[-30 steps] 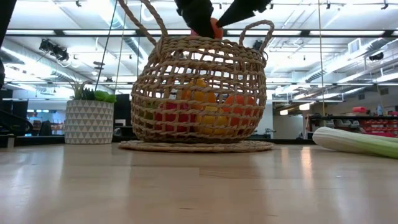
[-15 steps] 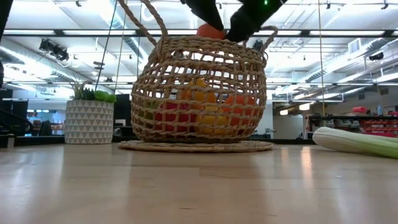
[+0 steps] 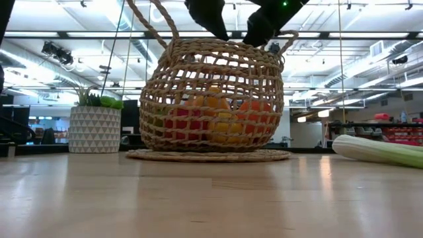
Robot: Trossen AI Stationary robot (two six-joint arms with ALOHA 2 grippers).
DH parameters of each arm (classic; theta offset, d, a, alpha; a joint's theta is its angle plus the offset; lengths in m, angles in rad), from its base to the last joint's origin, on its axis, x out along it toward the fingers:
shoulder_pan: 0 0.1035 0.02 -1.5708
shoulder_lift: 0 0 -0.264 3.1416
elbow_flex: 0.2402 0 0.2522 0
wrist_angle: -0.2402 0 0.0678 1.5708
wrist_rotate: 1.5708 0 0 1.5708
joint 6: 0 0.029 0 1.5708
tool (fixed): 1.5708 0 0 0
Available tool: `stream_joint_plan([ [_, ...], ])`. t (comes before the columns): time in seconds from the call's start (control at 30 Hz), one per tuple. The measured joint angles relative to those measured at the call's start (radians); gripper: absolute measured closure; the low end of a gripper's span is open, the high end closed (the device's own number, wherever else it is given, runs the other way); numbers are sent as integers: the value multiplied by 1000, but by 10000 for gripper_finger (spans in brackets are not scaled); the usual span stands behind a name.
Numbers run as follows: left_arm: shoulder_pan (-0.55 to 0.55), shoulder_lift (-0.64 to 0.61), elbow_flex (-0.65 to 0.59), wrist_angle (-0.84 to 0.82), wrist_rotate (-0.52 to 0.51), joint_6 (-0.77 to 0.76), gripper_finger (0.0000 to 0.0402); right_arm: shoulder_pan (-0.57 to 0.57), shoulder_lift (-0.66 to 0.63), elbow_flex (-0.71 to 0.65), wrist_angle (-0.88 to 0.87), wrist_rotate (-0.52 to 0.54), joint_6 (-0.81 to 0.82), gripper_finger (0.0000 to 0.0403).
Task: Build produce basket
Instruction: Put the celery into the basket
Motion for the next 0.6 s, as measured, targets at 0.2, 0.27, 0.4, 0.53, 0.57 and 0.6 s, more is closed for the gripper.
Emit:
stream_joint_plan([
  [0.2,-29,-6,0,-18,-99,0,47,66,-17,0,-55,-7,44,124],
  [0.27,-41,-13,1,-14,-108,-1,47,96,-21,-1,-93,-19,89,124],
  [0.4,-60,-27,1,-2,-129,-43,47,170,-37,-1,-187,-25,195,124],
  [0.53,-76,-30,1,6,-137,-93,47,255,-54,-1,-259,-27,283,124],
  [0.57,-82,-30,1,16,-137,-93,47,277,-60,-1,-269,-26,298,124],
  [0.6,-89,-30,1,36,-137,-93,47,298,-65,-1,-285,-26,312,124],
])
